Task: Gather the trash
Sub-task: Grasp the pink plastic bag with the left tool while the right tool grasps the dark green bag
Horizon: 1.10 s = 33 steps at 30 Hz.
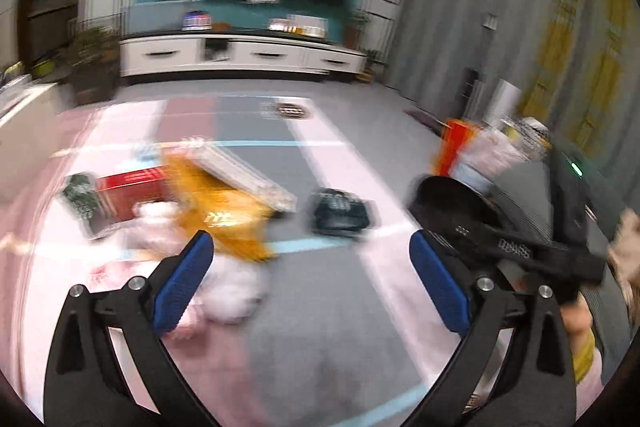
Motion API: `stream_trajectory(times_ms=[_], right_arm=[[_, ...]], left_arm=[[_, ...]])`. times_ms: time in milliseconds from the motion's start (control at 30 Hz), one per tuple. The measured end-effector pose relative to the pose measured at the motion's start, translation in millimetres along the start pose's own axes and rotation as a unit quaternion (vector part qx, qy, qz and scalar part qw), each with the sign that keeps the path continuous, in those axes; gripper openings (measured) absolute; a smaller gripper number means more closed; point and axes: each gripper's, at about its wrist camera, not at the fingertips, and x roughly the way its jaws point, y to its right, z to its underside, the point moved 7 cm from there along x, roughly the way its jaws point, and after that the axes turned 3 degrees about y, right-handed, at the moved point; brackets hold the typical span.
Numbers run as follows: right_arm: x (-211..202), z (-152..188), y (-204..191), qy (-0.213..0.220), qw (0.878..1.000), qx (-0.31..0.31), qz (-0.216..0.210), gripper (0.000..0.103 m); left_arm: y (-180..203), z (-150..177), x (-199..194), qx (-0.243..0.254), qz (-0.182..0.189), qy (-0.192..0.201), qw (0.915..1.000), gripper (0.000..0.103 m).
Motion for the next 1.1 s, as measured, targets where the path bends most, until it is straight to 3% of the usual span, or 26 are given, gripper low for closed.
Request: stream_trajectory(times_ms=[100, 367, 433, 633, 833, 1100], right_arm=[[13.3, 3.8, -11.0, -0.009, 1.0, -0.016, 0.008, 0.057], [51.2, -3.2, -26.3, -0.006, 1.0, 0.004, 0.028, 0.057], [59.3, -6.9, -24.2, -0.004, 0.999, 0.027, 0.026, 0.057], [82.0, -15.2, -15.2, -0.006, 0.996, 0.089, 0.027, 0.057], [99.6, -15.3, -17.6, -0.015, 0.994, 0.106, 0.03, 0.057], [112.9, -13.2, -21.1, -0.023, 0.994, 0.104, 0.033, 0.057]], left_arm=[[-50.1, -2.7, -9.7, -0.045, -0.044, 0.0, 0.998, 0.098], [-152.0, 22.5, -14.2, -0.158, -0.102, -0.031, 0.9817, 0.098], [-163.3, 30.0, -13.7, -0.177, -0.097, -0.039, 0.9787, 0.098], [-182.5, 42.5, -8.8, -0.218, -0.085, -0.051, 0.9708, 0.098], [-178.5, 51.3, 16.8, -0.259, -0.049, -0.081, 0.9613, 0.098], [-170.7, 60.2, 40.1, -0.24, -0.1, -0.119, 0.9582, 0.096]])
